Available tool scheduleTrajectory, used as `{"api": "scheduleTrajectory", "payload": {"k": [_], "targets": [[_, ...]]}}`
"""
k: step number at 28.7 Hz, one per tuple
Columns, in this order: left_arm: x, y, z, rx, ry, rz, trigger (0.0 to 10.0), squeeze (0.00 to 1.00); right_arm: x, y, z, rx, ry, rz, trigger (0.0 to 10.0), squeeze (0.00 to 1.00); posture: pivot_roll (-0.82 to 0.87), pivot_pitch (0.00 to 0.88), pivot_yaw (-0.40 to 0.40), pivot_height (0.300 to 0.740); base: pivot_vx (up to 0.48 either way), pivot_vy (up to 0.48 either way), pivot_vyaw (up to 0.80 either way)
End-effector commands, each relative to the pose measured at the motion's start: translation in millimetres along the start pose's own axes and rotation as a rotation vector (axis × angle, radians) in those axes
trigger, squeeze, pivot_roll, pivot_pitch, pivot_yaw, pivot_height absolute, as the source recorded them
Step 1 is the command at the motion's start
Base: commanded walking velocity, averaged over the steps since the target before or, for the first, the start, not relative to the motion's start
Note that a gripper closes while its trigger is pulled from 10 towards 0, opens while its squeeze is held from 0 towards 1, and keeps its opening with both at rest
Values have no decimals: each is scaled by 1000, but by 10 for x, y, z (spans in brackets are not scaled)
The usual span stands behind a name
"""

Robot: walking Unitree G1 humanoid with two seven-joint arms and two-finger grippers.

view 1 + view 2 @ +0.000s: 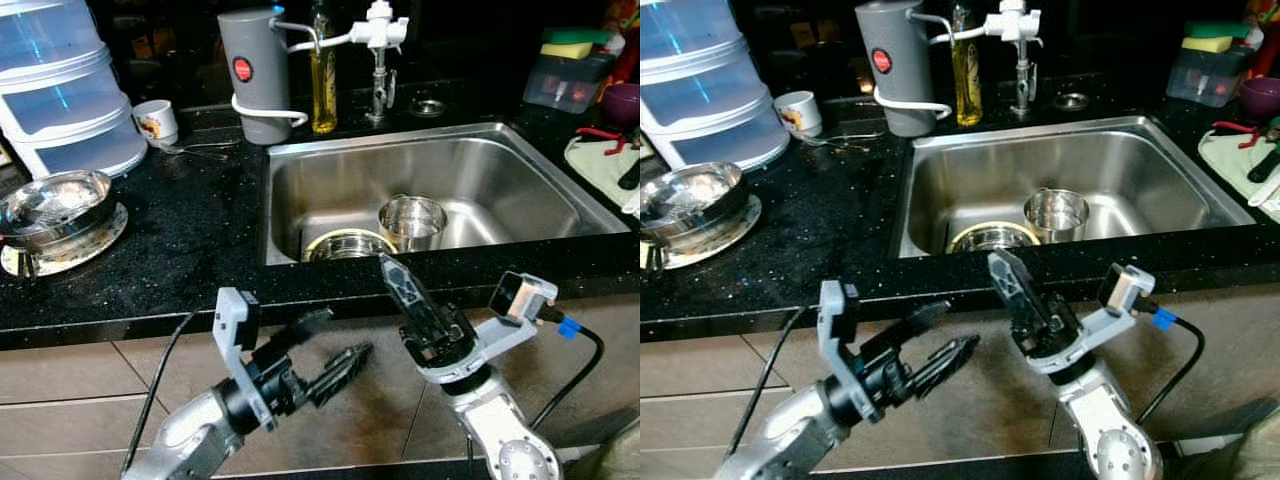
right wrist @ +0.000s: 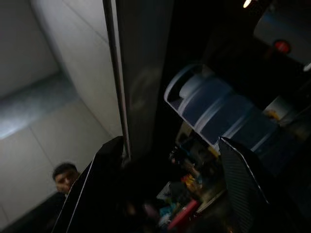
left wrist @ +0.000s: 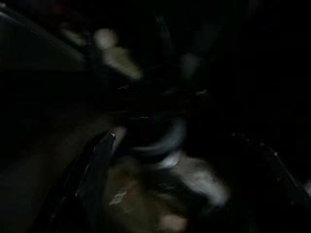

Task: Kitchen organization

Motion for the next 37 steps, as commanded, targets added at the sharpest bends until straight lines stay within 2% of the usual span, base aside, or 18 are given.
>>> {"api": "scheduleTrajectory", "payload": {"k": [1, 9, 14, 18, 24, 37], "targets": [[85, 37, 58, 9, -62, 49, 10000, 0, 8, 23, 16, 22, 9, -35, 10000, 0, -58, 0, 63, 740, 0, 0, 0], [150, -3, 161, -17, -76, 97, 10000, 0, 12, 62, 50, 32, 2, -52, 10000, 0, -48, 0, 58, 740, 0, 0, 0], [353, 69, 276, 2, -199, 185, 10000, 0, 20, 60, 47, 20, 2, -75, 10000, 0, -48, 0, 57, 740, 0, 0, 0], [310, 52, 292, -2, -179, 200, 10000, 0, 61, 22, 39, -11, -31, -54, 10000, 0, -49, 0, 57, 740, 0, 0, 0], [253, 40, 262, -16, -135, 191, 10000, 0, 82, 49, 56, 3, -44, -69, 10000, 0, -47, 0, 56, 740, 0, 0, 0], [257, 1, 235, -50, -150, 187, 10000, 0, 125, -28, 50, -55, -56, -77, 10000, 0, -44, 0, 47, 740, 0, 0, 0]]}}
Point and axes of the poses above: a point about 5 cm out from each wrist's last joint towards the gripper, its own z axis pointing back from the gripper into the wrist, its own y axis along the axis of the wrist's last joint, x = y × z, the point moved 5 cm from there along -z, pointing out of the wrist towards the gripper, and after that the axes turned 5 degrees about -z, right-handed, at the moved point
